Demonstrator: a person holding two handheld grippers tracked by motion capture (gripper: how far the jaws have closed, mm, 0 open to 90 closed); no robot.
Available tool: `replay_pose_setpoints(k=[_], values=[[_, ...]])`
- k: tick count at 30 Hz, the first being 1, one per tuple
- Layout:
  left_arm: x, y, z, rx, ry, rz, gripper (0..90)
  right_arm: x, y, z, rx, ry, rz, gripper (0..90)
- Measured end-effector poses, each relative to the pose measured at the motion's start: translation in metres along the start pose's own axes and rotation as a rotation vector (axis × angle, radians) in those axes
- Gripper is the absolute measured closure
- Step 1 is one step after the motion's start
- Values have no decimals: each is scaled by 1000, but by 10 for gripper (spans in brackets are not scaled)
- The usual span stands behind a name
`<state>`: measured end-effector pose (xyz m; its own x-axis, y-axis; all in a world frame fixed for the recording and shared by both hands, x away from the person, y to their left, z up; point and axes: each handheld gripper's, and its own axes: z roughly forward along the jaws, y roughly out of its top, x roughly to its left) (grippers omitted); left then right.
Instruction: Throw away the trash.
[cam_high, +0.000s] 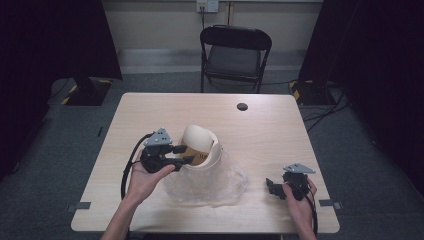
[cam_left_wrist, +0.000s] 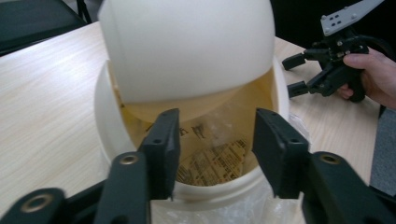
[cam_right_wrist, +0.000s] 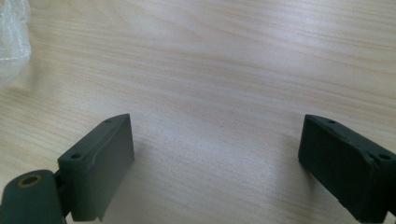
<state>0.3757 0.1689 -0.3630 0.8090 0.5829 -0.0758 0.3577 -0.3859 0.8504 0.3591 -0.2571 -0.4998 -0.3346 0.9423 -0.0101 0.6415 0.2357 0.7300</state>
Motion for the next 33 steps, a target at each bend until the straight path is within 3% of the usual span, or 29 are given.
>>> replay_pose_setpoints(k=[8, 13, 24, 28, 33], values=[[8, -7, -12, -72, 3, -36, 374, 0, 0, 0, 0, 0, 0, 94], [15, -12, -18, -86, 11, -58, 262, 0, 0, 0, 0, 0, 0, 94], [30, -26, -38, -128, 76, -119, 156, 0, 0, 0, 0, 0, 0, 94], [35, -34, -45, -141, 96, -146, 158, 0, 0, 0, 0, 0, 0, 94], [43, -46, -52, -124, 140, -166, 158, 0, 0, 0, 0, 0, 0, 94]])
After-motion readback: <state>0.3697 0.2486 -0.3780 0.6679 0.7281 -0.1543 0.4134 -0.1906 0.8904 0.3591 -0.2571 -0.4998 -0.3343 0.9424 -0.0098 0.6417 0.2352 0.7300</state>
